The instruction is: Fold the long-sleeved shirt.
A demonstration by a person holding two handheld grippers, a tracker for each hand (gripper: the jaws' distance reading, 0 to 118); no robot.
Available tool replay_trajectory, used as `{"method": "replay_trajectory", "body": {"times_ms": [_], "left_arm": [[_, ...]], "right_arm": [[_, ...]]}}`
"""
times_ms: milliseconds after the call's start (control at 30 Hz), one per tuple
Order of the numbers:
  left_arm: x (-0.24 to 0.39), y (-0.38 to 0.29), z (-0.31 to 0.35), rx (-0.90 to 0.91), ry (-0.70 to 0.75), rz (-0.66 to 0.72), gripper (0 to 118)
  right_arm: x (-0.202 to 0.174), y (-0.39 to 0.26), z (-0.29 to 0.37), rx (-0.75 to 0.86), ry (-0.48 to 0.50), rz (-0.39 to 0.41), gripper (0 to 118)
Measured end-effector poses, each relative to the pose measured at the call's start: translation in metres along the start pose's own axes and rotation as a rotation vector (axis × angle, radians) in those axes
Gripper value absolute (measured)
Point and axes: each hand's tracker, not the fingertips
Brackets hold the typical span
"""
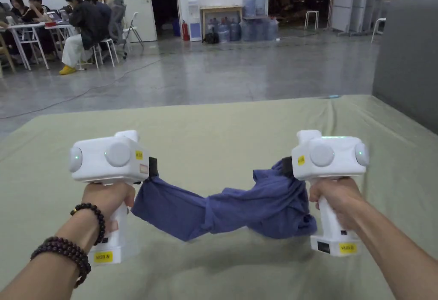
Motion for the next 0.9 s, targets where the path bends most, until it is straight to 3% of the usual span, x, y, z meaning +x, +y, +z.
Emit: {"method": "replay_trajectory", "body": {"times_ms": [100,200,367,533,633,667,700,733,767,867,900], "left_arm": [[-0.005,-0.034,0.023,0.027,-0.025,0.004,0],[-0.009,-0.07,0.063,0.036,-0.066,-0.018,0],[-0.018,-0.144,0.105,-0.083,-0.083,-0.023,0],[-0.022,-0.213,0.077,-0.242,-0.071,-0.004,0],[-0.027,-0.229,0.062,-0.231,-0.071,0.022,1],[-0.034,-0.23,0.057,-0.204,-0.056,0.048,7],[-0.036,-0.228,0.062,-0.163,-0.057,0.06,37],[-0.037,-0.224,0.07,-0.114,-0.047,0.07,81],[-0.038,-0.222,0.08,-0.071,-0.049,0.069,114],[-0.039,-0.208,0.114,0.015,-0.11,0.046,114],[-0.037,-0.202,0.124,-0.012,-0.096,0.044,110]], "right_arm": [[0.002,-0.037,0.029,0.025,0.036,-0.004,12],[-0.003,-0.081,0.076,0.026,0.013,0.006,12],[-0.001,-0.165,0.128,-0.041,0.03,-0.028,12],[0.002,-0.223,0.111,-0.188,-0.027,-0.019,12],[0.008,-0.234,0.092,-0.207,-0.04,-0.032,18],[0.01,-0.234,0.095,-0.188,-0.037,-0.035,31],[0.009,-0.232,0.103,-0.164,-0.045,-0.046,64],[0.011,-0.228,0.12,-0.126,-0.07,-0.057,90],[0.011,-0.225,0.137,-0.078,-0.065,-0.057,102],[0.012,-0.224,0.201,0.075,-0.053,-0.09,101],[0.01,-0.227,0.217,0.084,-0.057,-0.107,85]]}}
